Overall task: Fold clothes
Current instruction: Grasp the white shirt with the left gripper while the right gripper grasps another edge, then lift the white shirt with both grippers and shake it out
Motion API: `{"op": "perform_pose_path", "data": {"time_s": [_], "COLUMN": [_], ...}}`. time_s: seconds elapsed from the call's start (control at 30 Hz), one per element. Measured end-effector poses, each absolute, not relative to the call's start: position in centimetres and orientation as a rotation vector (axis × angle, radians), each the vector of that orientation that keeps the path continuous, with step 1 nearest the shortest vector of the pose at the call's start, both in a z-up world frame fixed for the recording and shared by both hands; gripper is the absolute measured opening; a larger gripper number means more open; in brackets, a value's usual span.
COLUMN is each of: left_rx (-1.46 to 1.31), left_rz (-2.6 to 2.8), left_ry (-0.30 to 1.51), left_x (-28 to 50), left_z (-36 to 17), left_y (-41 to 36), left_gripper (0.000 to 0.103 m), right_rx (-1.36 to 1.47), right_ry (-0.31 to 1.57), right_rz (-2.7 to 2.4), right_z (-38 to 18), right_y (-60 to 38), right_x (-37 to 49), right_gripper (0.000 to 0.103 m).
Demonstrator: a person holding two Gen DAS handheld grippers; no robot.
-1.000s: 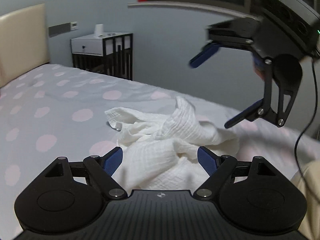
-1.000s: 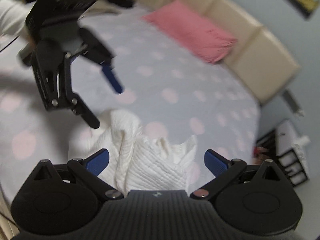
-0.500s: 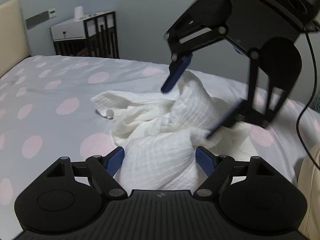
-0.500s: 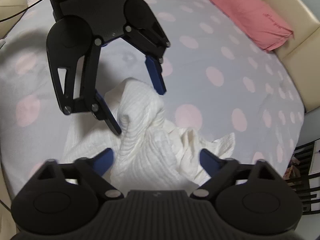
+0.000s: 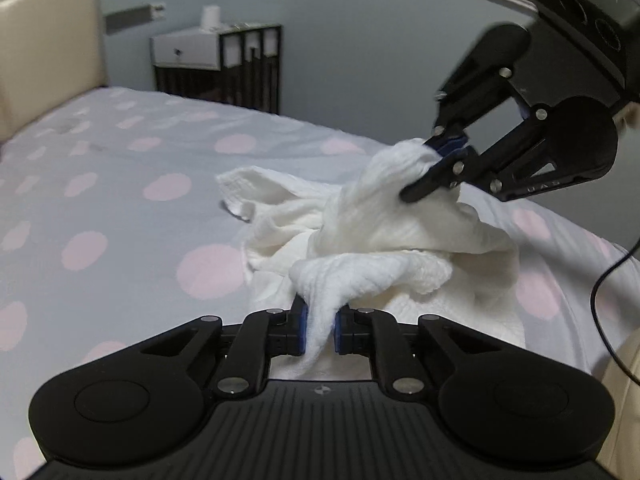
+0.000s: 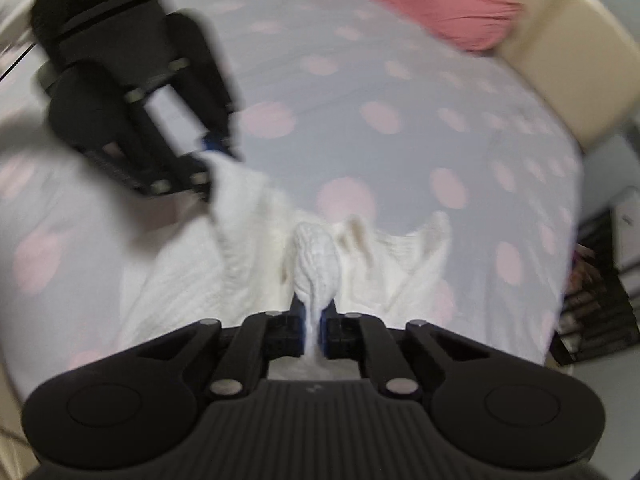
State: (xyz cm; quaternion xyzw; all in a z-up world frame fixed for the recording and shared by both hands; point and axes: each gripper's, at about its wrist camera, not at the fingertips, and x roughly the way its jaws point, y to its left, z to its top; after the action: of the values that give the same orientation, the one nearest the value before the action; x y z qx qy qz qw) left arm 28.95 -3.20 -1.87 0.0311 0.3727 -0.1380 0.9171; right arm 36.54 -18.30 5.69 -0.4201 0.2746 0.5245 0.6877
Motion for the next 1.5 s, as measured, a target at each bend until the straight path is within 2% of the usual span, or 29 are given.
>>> {"op": "perform_pose_path", "data": {"time_s": [0.2,0.53,0.97,1.3,1.5], "left_rx": [-0.04,-0.088,-0.056,0.012,0.051], "left_rz": [-0.177,0.033,0.286,0.393,0.437], "left_ry": [0.685,0.55,0.357,0.235,0.225], "left_x": [27.4,22.3,9.2,-0.3,-5.6], "left_z": [0.8,8.1,20.2,27.3,30.4], "left_y": [-1.6,3.4,9.9,9.9,8.6], "left_gripper": [0.01,0.01,0.01,0.01,0.01], "right_rx": [-0.71,-0.358,-0.117,-0.059,-0.022], "right_ry": [0.481,0.332,0.148,0.032,0.035], "right_rz": [0.923,0.713,0.782,0.874,0.905], "right_z": [7.8,15.3,24.8,30.9,33.6], "right_y": [-21.9,-26.1,-21.7,-18.2,-18.0], "right_x": [35.8,34.6,27.8,20.3,15.6], "right_gripper": [0.007,0.007,0.007,0.006,0.006]}}
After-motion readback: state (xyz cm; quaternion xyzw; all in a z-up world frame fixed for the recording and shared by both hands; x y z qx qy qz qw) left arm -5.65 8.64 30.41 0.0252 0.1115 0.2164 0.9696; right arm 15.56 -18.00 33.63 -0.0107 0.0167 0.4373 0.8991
